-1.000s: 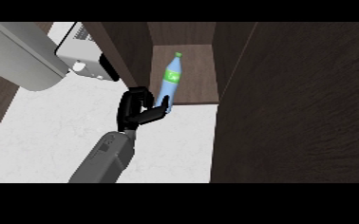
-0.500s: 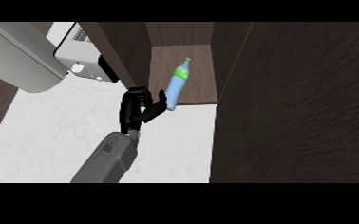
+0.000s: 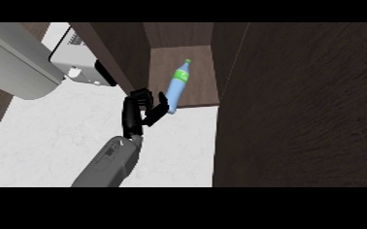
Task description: Pick up the bottled water, place it into the cabinet and close the cabinet
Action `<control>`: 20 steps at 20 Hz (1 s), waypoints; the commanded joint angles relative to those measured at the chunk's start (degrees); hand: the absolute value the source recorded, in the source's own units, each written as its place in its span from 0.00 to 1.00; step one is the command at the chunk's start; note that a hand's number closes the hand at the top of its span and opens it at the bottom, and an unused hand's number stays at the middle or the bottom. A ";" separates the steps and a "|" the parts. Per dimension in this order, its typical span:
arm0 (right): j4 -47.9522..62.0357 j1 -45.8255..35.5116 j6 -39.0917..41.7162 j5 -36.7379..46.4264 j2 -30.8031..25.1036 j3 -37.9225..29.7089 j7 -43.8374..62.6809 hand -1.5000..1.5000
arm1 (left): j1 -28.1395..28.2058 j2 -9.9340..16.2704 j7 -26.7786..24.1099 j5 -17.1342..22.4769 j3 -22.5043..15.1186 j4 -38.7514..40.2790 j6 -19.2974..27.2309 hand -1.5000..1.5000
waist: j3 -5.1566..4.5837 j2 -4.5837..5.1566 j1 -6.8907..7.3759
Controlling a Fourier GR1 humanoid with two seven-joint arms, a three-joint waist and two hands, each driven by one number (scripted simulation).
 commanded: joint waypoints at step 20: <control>0.31 -1.51 2.75 -3.72 -1.20 -0.69 1.01 0.00 | -21.50 3.26 8.84 -2.27 -1.41 6.92 5.73 0.00 | -0.65 1.93 -4.25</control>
